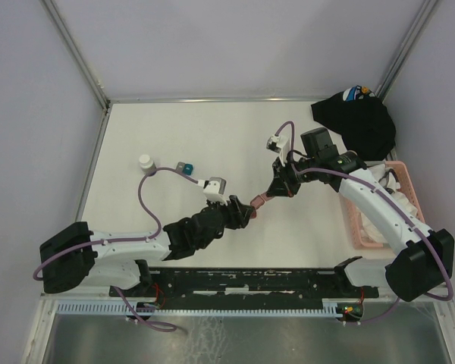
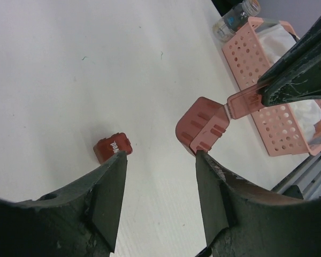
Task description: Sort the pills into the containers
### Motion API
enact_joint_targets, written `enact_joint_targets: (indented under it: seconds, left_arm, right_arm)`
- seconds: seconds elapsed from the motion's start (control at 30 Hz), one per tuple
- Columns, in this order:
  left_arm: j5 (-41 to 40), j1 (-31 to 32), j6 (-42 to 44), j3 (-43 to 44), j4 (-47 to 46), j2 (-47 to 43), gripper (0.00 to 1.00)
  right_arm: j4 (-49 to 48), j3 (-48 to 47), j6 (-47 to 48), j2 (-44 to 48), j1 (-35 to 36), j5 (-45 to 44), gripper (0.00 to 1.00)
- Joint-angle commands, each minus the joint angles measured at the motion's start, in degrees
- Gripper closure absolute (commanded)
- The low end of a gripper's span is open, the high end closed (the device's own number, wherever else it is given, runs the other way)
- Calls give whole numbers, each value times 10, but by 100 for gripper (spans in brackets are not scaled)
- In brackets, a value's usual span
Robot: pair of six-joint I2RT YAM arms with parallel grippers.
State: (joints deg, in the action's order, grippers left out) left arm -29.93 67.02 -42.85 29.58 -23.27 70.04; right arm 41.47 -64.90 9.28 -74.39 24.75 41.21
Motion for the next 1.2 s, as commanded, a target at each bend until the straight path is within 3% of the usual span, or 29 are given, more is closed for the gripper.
enact_joint_targets:
  seconds: [0.0, 0.4, 0.57, 0.73, 0.93, 1.03, 1.17]
  left_arm:
    - [-12, -12, 42, -18, -50, 4, 40]
    - [58, -46, 83, -39, -122, 5, 47]
    - [76, -51, 89, -53, -97, -22, 52]
    - [92, -52, 108, -93, -55, -86, 54]
    - [244, -52, 118, -91, -116, -144, 63]
    - [298, -52, 113, -52, -126, -106, 77]
    - [329, -52, 110, -14, -145, -43, 80]
  right_arm:
    - [-6, -10, 0, 11, 3, 35, 98]
    - [3, -13, -2, -17, 3, 101, 98]
    - [-11, -6, -2, 0, 2, 8, 98]
    - [-18, -1, -2, 14, 2, -27, 98]
    - [-17, 0, 1, 5, 5, -33, 98]
    - [-17, 0, 2, 4, 7, -35, 98]
    - [-17, 1, 3, 6, 7, -37, 98]
